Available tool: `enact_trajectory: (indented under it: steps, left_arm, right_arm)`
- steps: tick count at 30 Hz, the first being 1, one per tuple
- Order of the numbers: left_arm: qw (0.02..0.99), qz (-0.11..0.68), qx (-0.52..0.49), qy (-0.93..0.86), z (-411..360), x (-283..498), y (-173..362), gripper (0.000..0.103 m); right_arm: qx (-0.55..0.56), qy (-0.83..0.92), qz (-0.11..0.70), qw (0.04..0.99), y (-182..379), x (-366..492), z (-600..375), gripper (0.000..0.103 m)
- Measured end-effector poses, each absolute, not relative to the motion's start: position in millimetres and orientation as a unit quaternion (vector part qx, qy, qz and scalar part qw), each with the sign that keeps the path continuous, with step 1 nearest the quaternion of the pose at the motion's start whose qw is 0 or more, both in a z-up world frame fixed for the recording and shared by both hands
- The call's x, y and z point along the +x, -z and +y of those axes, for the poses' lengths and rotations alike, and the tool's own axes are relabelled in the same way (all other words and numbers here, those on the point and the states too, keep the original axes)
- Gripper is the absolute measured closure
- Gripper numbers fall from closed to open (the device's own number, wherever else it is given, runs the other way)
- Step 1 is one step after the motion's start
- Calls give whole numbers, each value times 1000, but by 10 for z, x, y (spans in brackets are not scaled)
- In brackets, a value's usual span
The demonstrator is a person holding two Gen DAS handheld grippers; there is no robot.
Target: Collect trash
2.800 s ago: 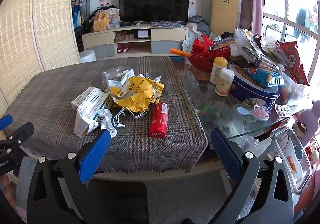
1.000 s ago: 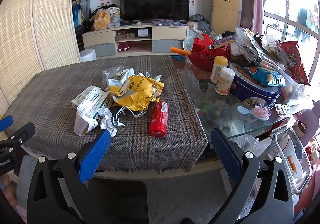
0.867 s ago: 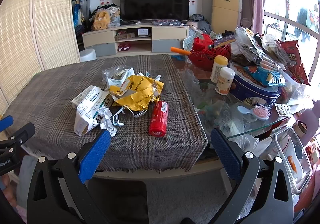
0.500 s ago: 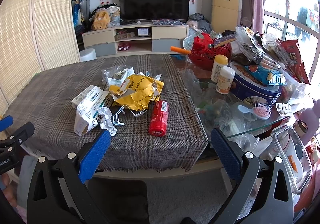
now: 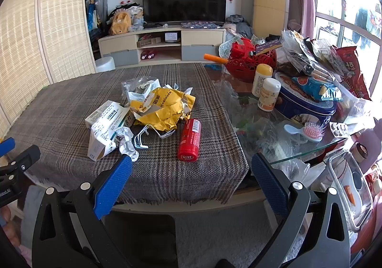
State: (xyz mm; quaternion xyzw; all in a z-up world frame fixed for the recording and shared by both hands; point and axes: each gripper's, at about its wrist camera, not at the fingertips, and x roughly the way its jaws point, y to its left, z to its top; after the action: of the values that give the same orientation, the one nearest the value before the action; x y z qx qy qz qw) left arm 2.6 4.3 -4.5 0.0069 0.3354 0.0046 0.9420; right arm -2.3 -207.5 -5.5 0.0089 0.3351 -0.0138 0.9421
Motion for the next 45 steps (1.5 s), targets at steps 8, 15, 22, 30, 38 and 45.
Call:
enact_trajectory:
  steps: [8,15,22,30,38,45]
  left_arm:
    - [940,340,6,-10,53,43,66,8]
    - [944,330,7,0,40,21,33,8]
    - [940,341,0,7,63,88,74,8]
    - [925,380,0,14,8,245,225,8]
    - [914,402,-9,45,-52,646,102,8]
    - [907,417,12,59,-202,1115,92,9]
  right_arm:
    - [1,17,325,945,52,-26,-2073,3]
    - [2,11,337,941,79,24,-2098,3]
    - [37,-1,364,931,160,78,-2179,3]
    - [-3,10,387,922,195,187,-2117,3]
    - [68,-23,447,892,272,706,-2367,3]
    - [107,-37,491,864,450,1150,-2461,15]
